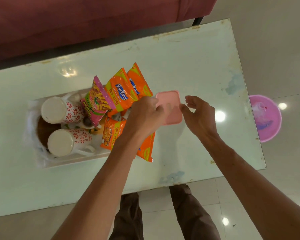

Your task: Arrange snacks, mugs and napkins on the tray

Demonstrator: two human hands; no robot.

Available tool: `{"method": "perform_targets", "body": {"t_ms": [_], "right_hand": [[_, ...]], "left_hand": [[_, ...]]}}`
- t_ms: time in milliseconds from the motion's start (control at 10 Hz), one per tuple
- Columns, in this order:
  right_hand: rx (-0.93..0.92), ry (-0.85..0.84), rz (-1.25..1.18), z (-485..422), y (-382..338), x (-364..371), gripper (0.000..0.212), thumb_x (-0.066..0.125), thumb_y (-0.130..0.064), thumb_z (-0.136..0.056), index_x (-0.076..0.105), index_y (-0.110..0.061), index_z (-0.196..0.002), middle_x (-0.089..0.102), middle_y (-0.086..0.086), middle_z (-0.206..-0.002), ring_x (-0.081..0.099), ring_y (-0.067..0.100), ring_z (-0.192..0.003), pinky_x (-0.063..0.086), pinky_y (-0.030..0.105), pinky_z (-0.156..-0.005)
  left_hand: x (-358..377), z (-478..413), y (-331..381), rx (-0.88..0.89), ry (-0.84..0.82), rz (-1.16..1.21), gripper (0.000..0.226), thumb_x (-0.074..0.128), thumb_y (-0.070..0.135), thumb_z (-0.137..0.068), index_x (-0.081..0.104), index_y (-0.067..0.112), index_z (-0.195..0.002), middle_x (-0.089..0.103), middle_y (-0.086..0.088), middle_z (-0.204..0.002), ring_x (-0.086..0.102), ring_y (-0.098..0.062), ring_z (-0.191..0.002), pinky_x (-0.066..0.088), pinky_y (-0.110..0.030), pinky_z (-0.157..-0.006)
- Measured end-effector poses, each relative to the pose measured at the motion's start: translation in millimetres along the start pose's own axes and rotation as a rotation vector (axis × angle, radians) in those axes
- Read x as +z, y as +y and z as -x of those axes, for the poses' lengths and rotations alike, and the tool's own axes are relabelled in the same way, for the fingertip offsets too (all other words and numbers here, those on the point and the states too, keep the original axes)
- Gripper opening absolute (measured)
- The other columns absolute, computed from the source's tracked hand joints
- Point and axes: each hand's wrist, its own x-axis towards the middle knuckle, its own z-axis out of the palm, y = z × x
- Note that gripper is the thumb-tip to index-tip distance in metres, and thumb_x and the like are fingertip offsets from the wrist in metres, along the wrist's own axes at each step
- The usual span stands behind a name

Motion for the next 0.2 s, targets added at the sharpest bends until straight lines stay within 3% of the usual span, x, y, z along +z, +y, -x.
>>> {"method": "perform_targets", "body": {"t_ms": [100, 200], "right_hand": [[-0.104, -0.006, 0.087, 12.8, -5.3, 0.8, 0.045, 0.06, -0.025, -0.094, 0.056, -0.01, -0.136, 0.061, 0.005, -0.135, 0.058, 0.018, -0.122, 0.047, 0.028, -0.1], [-0.266, 0.008, 0.235, 28.5, -19.8, 3.1, 0.051, 0.059, -0.027, -0.094, 0.049, -0.006, -0.14, 0.054, 0.012, -0.141, 0.049, 0.029, -0.13, 0.042, 0.038, -0.107]], "left_hand": [[-5.4, 14.9, -12.6, 0.199, 0.058, 0.0, 0.047, 0.052, 0.022, -0.1, 0.051, 0.007, -0.144, 0.056, -0.011, -0.146, 0.052, -0.022, -0.136, 0.045, -0.04, -0.111], [-12.0, 26.5, -33.4, 0.345, 0.191, -0.202, 0.053, 0.05, 0.027, -0.102, 0.039, 0.01, -0.151, 0.044, -0.008, -0.156, 0.037, -0.021, -0.146, 0.033, -0.034, -0.117]]}}
